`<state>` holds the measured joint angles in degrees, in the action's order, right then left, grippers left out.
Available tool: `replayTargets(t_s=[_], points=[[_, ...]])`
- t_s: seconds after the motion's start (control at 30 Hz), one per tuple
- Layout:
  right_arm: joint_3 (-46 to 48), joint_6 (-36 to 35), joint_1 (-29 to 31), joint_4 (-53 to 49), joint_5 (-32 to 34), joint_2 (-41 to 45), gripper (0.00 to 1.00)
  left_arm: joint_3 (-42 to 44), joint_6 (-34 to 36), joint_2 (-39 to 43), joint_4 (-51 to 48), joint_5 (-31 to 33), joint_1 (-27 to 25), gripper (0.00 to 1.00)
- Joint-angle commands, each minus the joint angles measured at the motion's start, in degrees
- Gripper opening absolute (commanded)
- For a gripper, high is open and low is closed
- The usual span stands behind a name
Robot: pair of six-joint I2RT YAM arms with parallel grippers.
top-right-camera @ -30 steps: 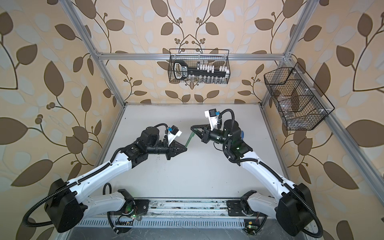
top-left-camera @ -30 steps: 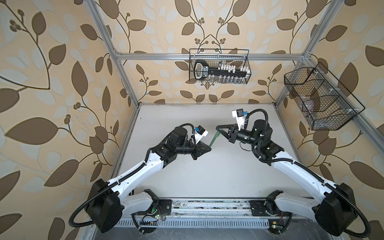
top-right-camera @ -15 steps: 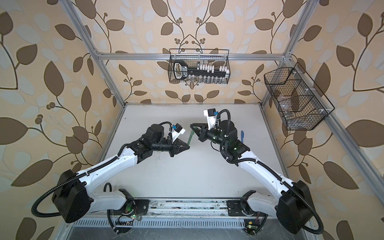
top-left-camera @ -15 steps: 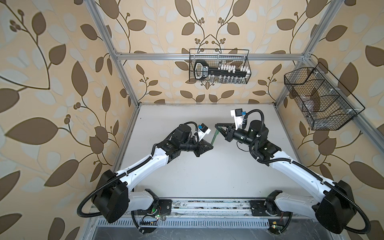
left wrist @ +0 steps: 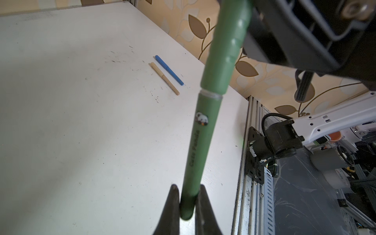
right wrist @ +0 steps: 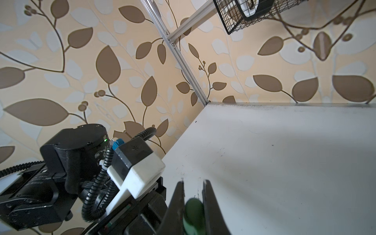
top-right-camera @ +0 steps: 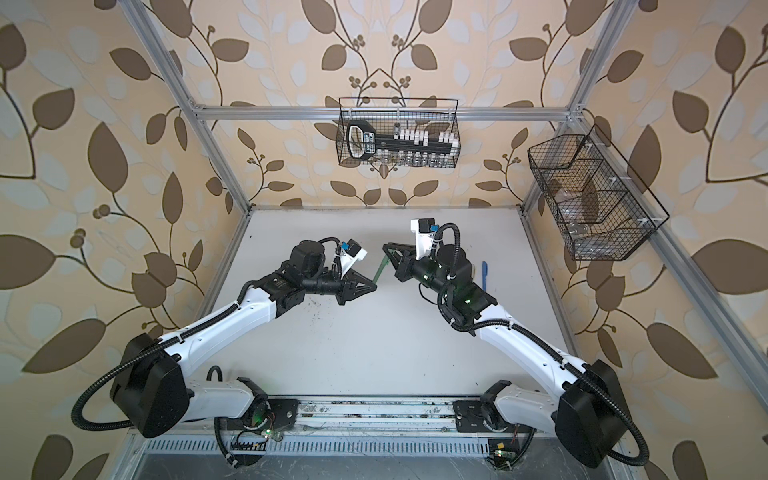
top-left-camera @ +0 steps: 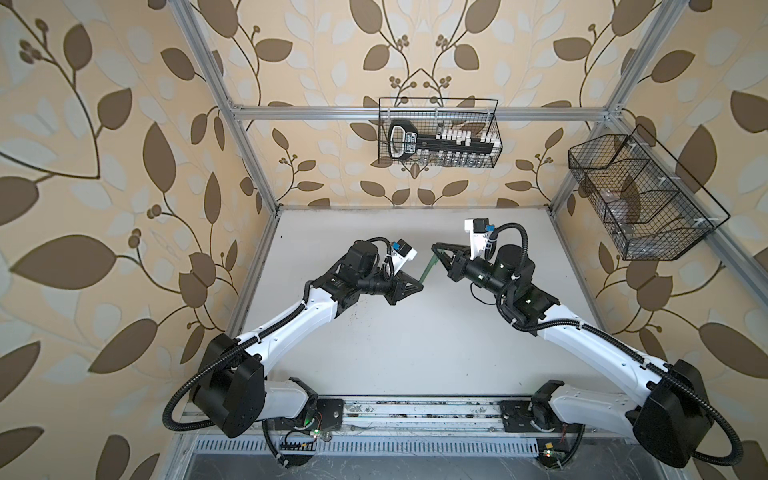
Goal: Insert the pens into the pen caps
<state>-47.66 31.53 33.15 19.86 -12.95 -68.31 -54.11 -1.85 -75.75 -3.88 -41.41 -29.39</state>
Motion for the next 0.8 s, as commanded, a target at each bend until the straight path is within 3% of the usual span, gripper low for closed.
replayTargets(t_s=[0.0,0.77], points=[[4.9,-0.1,4.2,-13.4,-8.3,-2.8,0.00,-9.0,-5.2,1.5,19.4,2.5,4.0,0.00],[8.5,4.0,9.8,-10.8,-7.6,-6.5,0.00,-17.0,-9.0,-3.5,25.0,0.1,8.6,0.00]])
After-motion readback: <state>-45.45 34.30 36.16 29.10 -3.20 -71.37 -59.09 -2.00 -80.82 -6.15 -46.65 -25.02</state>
